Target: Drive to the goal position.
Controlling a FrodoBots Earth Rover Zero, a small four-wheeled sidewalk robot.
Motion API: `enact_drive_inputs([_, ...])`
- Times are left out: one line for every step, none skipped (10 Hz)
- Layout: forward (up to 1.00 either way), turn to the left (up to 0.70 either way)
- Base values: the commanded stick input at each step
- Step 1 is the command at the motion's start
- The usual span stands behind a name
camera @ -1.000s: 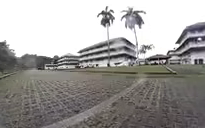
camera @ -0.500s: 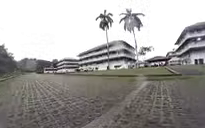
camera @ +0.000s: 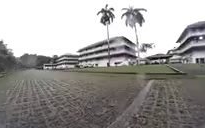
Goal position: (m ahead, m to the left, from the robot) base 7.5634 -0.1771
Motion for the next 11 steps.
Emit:
enact_drive_inputs([0.7,0.35])
enact_drive_inputs([0.7,0.35])
enact_drive_inputs([0.7,0.35])
enact_drive_inputs([0.7,0.35])
enact_drive_inputs([0.7,0.31])
enact_drive_inputs([0.7,0.08])
enact_drive_inputs([0.7,0.0])
enact_drive_inputs([0.7,0.0])
enact_drive_inputs([0.7,0.0])
enact_drive_inputs([0.7,0.0])
enact_drive_inputs([0.7,0.0])
